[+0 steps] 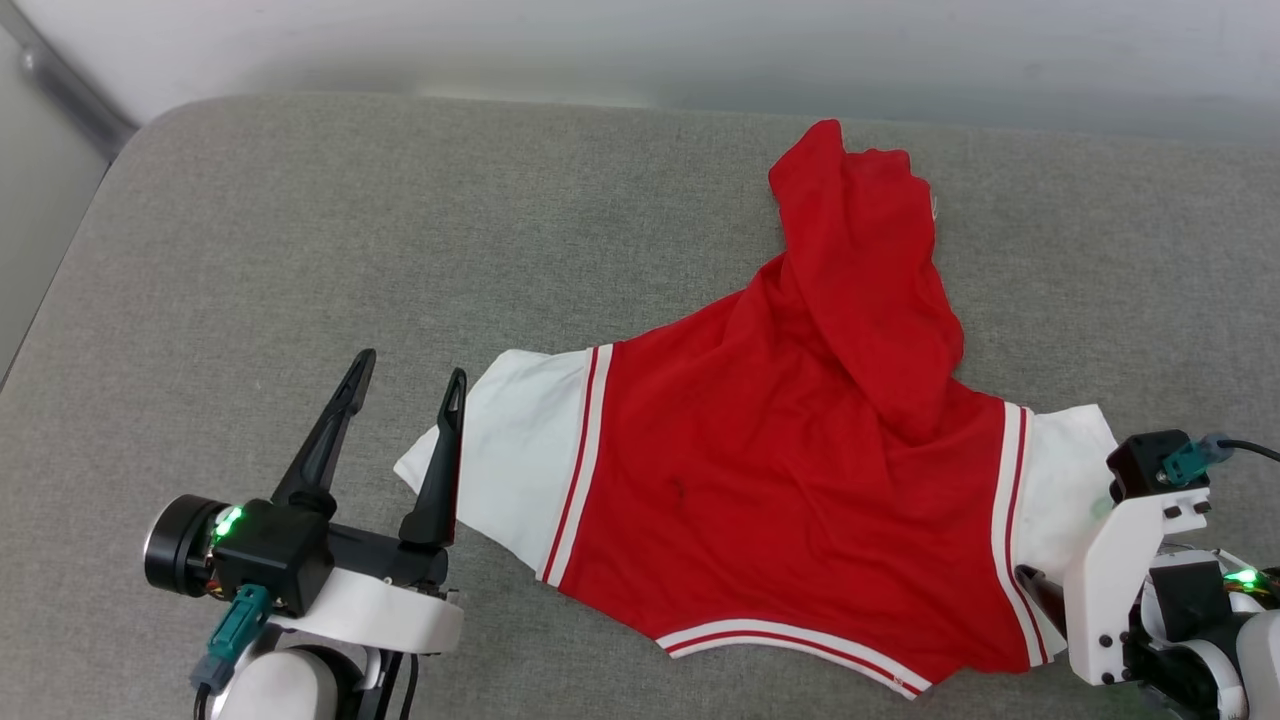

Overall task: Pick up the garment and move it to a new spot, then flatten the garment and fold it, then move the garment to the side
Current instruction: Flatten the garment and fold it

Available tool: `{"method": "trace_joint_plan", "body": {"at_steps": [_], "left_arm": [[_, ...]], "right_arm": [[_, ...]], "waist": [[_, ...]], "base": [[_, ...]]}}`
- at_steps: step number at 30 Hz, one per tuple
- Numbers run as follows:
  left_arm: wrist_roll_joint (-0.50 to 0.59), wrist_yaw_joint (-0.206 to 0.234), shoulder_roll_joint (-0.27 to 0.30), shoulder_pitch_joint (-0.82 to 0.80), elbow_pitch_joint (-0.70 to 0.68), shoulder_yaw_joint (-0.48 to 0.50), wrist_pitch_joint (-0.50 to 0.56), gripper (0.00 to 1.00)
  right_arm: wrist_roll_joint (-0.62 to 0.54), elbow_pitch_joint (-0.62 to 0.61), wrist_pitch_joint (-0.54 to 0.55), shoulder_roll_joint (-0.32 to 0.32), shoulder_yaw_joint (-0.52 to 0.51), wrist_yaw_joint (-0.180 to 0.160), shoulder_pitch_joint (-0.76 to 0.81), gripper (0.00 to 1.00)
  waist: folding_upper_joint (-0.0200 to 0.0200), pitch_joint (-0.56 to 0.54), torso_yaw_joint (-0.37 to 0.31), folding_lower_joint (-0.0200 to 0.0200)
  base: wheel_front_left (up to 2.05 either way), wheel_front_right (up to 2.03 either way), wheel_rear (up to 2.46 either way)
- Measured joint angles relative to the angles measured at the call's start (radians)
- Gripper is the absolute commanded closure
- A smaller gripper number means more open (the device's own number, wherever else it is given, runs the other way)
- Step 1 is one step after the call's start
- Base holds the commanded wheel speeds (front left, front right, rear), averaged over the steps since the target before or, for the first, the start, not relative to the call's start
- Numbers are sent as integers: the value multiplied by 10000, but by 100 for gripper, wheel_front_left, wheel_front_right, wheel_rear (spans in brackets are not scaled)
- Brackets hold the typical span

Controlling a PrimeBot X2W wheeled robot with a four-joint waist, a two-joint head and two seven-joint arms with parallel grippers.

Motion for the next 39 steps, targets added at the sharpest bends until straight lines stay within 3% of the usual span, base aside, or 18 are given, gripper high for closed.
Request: {"method": "trace_joint_plan", "body": {"at_steps": [3,4,5,6,12,20,24,25,33,39], "left_arm": [[69,-29,-54,-11,6,59,0,0],[84,-65,-61,-16,8,86,0,0],[88,-94,-73,-30,17,109,0,0],[92,-98,-92,-33,35,130,0,0],[161,-174,-236,-21,207,255,0,0],[163,-238,-337,-22,313,322,0,0],[163,-270,-362,-23,374,351,0,0],[163,-272,-370,-23,397,351,0,0],[65,-297,-464,104,579,437,0,0],[-171,-318,-510,396,685,529,0,0]], "right_arm": [[-81,366,-203,-23,102,0,-98,0],[-117,468,-280,-63,171,0,-131,53],[-142,575,-374,-94,201,0,-167,71],[-144,669,-495,-117,203,0,-188,100],[-370,1108,-1070,-669,56,19,-444,100],[-917,1294,-1233,-2167,-729,10,-416,100],[-878,1486,-1628,-2309,-738,8,-352,100],[-899,1515,-1839,-2301,-731,8,-354,0],[-736,1432,-3756,-1710,-1049,6,-449,0],[-194,148,-5937,-1101,-1298,4,-270,0]], "waist": [[0,70,50,0],[0,85,53,0],[0,96,50,-1],[0,93,41,0],[0,-64,-135,0],[0,-160,-385,0],[0,-139,-447,0],[0,-150,-456,0],[0,-590,-578,0],[0,-1058,-786,-1]], "base": [[0,0,0],[0,0,0],[0,0,0],[0,0,0],[0,0,0],[0,0,0],[0,0,0],[0,0,0],[0,0,0],[0,0,0]]}}
